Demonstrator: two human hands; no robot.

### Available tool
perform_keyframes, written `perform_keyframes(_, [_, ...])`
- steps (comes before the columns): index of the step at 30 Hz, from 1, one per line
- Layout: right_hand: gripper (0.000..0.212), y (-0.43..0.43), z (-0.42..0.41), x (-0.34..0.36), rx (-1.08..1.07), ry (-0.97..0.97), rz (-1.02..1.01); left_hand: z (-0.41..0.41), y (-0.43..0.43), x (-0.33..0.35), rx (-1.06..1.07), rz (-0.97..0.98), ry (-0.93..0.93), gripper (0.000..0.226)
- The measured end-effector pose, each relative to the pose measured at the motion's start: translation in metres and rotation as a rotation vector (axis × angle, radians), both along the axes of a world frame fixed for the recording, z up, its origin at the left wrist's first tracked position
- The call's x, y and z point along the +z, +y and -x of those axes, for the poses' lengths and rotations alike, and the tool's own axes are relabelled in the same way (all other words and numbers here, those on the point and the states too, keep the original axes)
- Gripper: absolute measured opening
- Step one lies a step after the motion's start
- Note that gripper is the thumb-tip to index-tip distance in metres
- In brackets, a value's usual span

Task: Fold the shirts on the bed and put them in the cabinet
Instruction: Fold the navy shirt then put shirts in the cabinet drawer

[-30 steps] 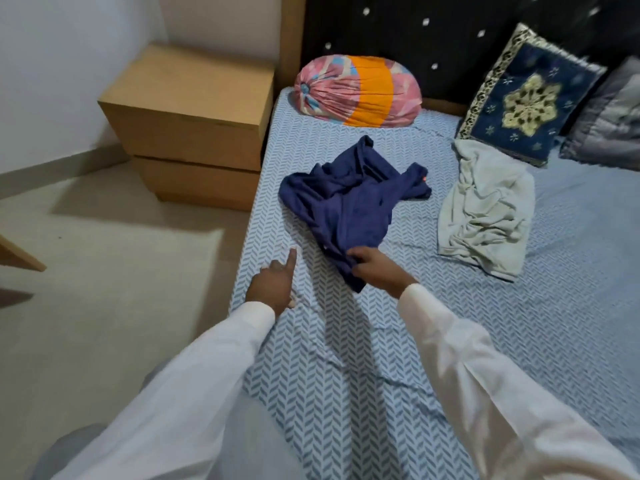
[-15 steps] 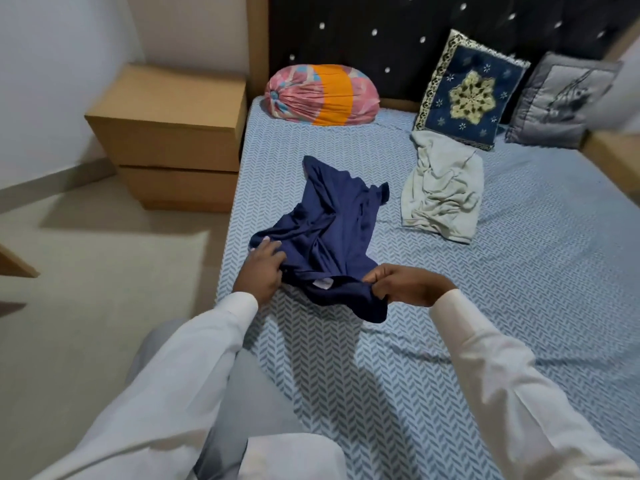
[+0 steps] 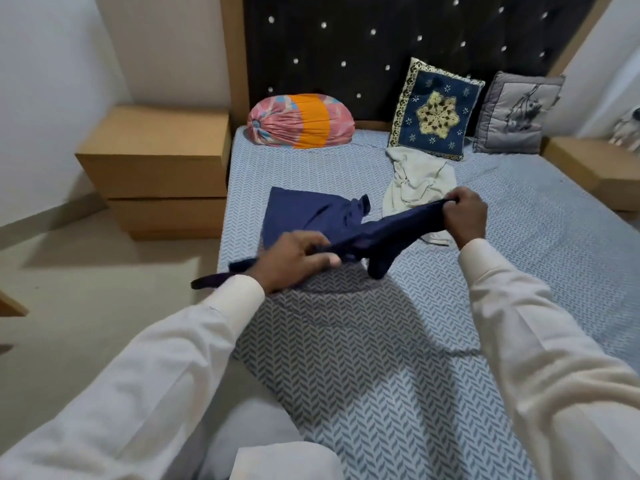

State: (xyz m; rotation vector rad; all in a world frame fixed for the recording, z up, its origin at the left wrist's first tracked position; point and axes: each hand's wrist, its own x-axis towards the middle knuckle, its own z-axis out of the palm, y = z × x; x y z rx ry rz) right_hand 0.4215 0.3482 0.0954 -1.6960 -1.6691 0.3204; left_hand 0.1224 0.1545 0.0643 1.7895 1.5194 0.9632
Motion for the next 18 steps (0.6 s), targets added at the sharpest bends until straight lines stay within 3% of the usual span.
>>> perform_keyframes(3, [0.031,0.006,-0.040,-0.014,-0.130,-0.051,0.107,-0.048,-0.010,-0.022,-0.323,0.483,-0.219,0.019])
perform_keyframes(5, [0.036,-0.004,-0.051,-0.033,-0.173,-0.141,0.208,-0.055,-0.010,-0.051,-0.243,0.467,-0.164,0.018])
perform_keyframes(8, [0.045,-0.037,-0.041,-0.069,-0.150,-0.146,0.237,-0.031,-0.007,-0.100,-0.022,0.317,0.322,0.031])
perform_keyframes(11, [0.033,-0.078,0.001,-0.112,0.116,-0.094,0.362,-0.004,-0.020,-0.135,0.010,0.504,0.566,0.056])
perform_keyframes(13, [0.032,-0.107,0.036,-0.141,0.283,-0.103,0.481,0.004,-0.031,-0.145,-0.069,0.568,0.565,0.064])
perform_keyframes(18, [0.044,-0.147,0.113,-0.183,0.487,-0.185,0.464,-0.010,-0.048,-0.147,-0.109,0.578,0.383,0.034])
